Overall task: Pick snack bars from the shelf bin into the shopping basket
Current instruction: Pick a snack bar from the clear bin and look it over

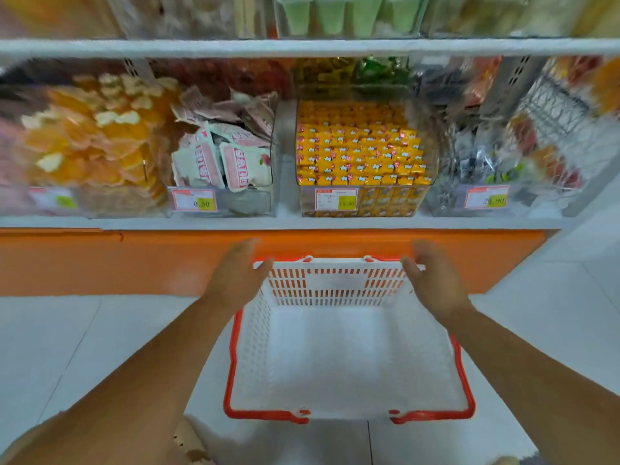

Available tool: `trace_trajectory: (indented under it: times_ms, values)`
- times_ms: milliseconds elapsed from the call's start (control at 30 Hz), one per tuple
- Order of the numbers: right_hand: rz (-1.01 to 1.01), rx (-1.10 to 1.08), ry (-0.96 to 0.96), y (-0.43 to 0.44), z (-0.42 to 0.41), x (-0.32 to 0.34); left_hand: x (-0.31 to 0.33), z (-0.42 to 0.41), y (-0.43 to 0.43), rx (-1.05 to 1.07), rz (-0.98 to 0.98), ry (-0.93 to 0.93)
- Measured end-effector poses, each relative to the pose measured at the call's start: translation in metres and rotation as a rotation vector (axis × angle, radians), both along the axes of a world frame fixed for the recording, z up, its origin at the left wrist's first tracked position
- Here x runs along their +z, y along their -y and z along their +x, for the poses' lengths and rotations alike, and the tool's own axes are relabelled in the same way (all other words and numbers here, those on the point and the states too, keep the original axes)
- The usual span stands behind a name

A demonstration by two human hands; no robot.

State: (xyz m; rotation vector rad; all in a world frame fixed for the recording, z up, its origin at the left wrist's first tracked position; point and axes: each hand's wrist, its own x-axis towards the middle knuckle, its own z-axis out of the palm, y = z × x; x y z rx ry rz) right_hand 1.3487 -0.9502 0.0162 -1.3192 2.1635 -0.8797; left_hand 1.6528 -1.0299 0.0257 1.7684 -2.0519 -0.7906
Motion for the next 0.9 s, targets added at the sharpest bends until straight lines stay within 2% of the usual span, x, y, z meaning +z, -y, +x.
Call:
trace_trajectory:
  times_ms: [100,233,400,533,733,900]
  values:
    - [-0.147,0.108,-0.041,0.011,0.029,0.043,0.038,-0.012,-0.006,-0.045,-0.125,-0.068]
    - [-0.244,0.278,-0.171,0.046,0.053,0.079,0.064,-0.033,0.009,-0.088,-0.234,-0.136]
    - [-0.277,0.410,-0.328,0.119,0.074,0.093,0.067,-0.061,0.058,-0.092,-0.292,-0.168]
    - [-0.191,0.539,-0.444,0.167,0.082,0.081,0.049,-0.069,0.087,-0.124,-0.293,-0.203]
    - [-0.230,0.574,-0.601,0.178,0.082,0.078,0.030,-0.071,0.094,-0.131,-0.357,-0.320]
    - [-0.332,0.535,-0.531,0.171,0.077,0.085,0.037,-0.071,0.090,-0.130,-0.327,-0.376]
